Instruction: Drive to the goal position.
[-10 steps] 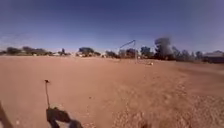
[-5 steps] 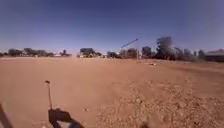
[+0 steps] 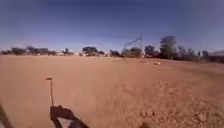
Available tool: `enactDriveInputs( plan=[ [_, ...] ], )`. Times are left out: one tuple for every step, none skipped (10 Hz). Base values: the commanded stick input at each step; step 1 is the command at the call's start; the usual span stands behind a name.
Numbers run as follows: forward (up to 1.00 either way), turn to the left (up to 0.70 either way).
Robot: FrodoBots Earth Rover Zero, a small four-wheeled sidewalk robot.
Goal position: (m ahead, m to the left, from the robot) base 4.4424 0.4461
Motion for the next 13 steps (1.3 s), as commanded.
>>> enactDriveInputs(
  plan=[
    [0.7,-0.21],
    [0.7,-0.27],
    [0.7,-0.27],
    [0.7,-0.27],
    [0.7,-0.27],
    [0.7,-0.2],
    [0.7,0.0],
    [0.7,0.0],
    [0.7,0.0],
    [0.7,0.0],
    [0.7,0.0],
    [0.7,0.0],
    [0.7,0.0]
  ],
)
